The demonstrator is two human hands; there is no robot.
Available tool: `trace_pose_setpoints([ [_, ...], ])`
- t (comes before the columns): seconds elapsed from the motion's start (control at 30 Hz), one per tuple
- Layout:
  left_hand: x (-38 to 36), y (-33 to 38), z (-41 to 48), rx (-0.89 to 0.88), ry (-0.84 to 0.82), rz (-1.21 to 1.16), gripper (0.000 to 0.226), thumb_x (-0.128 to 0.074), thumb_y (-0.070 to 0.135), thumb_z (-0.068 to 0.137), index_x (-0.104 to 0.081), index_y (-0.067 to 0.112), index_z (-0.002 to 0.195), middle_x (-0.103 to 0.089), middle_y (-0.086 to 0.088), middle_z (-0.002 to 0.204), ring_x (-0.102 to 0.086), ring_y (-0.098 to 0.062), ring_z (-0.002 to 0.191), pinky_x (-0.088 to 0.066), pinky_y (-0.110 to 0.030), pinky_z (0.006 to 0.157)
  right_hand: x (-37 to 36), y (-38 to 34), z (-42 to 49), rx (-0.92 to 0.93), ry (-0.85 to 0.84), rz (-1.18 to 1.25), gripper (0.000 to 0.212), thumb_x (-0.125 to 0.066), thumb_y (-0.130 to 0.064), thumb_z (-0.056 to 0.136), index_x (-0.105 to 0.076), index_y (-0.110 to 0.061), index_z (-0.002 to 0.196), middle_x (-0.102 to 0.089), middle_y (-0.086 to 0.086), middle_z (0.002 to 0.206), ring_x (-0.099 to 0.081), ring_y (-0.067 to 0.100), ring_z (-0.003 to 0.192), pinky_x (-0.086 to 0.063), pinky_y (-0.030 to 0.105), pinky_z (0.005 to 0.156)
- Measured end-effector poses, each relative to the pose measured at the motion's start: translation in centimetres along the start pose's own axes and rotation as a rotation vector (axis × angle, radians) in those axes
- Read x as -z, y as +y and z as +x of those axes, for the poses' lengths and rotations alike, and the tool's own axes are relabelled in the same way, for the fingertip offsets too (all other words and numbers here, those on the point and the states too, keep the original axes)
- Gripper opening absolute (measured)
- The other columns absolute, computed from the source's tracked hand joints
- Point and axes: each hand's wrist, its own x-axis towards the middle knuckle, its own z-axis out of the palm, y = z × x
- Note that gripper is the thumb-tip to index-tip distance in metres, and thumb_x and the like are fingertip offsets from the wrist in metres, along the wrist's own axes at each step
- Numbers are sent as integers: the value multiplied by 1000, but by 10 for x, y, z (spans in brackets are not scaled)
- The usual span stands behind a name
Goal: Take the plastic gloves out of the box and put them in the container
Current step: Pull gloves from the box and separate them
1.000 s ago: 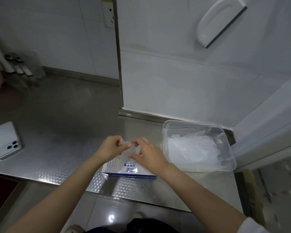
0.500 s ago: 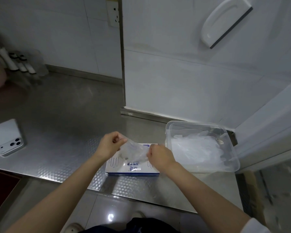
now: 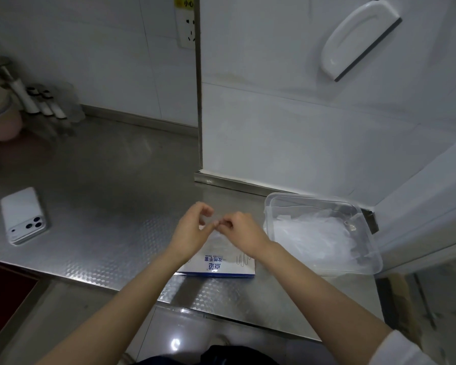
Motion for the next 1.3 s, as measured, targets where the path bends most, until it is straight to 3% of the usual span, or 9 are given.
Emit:
trace_pose_setpoints([
  [0.13, -17, -15, -7, 149, -97, 100, 45, -70, 25, 84, -50, 16, 123, -57, 6, 120, -53, -13, 112, -40, -34, 100, 2, 9, -5, -51, 36, 13, 19, -53, -17, 95, -71, -13, 93, -55, -10, 62, -48, 4, 57, -34, 23, 61],
  [0.37, -39, -27, -12, 169, -170, 400, 39, -61, 22, 86, -48, 18, 122, -58, 1, 118, -51, -20, 113, -31, -30, 95, 10, 13, -8, -119, 78, 57, 20, -50, -15, 96, -68, -9, 90, -67, 4, 82, -53, 6, 59, -42, 21, 62],
  [0.53, -43, -35, -16, 143, -105, 316, 37, -68, 31, 82, -55, 21, 115, -58, 6, 111, -53, -16, 110, -29, -28, 97, 37, 12, -9, -173, 229, 319, 26, -41, -2, 96, -53, -12, 75, -55, 0, 69, -50, 7, 51, -42, 16, 44],
  [0.67, -43, -35, -17, 113, -141, 404, 36, -61, 29, 87, -53, 23, 122, -57, 6, 123, -47, -14, 117, -24, -25, 95, 66, 7, -12, -218, 398, 656, 19, -41, -3, 96, -55, -3, 83, -50, 5, 65, -45, 2, 39, -38, 15, 40],
  [0.83, -38, -30, -8, 126, -296, 460, 43, -63, 24, 84, -49, 19, 125, -49, 4, 130, -43, -17, 121, -32, -30, 99, 97, 9, -14, -90, 585, 443, 19, -44, -6, 98, -58, 0, 85, -54, 7, 70, -50, 4, 45, -47, 17, 46],
  [1.0, -14, 6, 15, 279, -416, 41, 68, -70, 22, 84, -34, 12, 141, -40, -5, 142, -47, -18, 118, -39, -24, 91, 113, 18, -21, -18, 536, 184, 19, -47, -13, 98, -60, -12, 84, -58, -4, 71, -56, 4, 63, -42, 9, 56],
  [1.17, 5, 63, 37, 144, -395, -269, 98, -76, 34, 77, -13, 21, 151, -20, 1, 155, -22, -13, 141, -25, -28, 109, 122, 12, -31, 134, 374, 53, 17, -51, -12, 96, -64, -8, 85, -57, -13, 69, -56, -6, 65, -38, 5, 65],
  [1.23, 7, 77, 44, 121, -471, -387, 97, -79, 29, 74, -18, 19, 150, -32, 0, 148, -30, -10, 136, -27, -29, 112, 127, 8, -35, 181, 269, 103, 16, -53, -12, 95, -64, -9, 83, -59, -11, 69, -56, -5, 65, -39, 6, 67],
  [1.3, 7, 85, 46, 69, -569, -447, 76, -80, 22, 73, -42, 9, 137, -53, -5, 132, -50, -12, 121, -39, -30, 105, 132, 8, -37, 194, 191, 137, 16, -54, -12, 94, -64, -12, 81, -60, -8, 69, -55, -3, 66, -39, 7, 68],
])
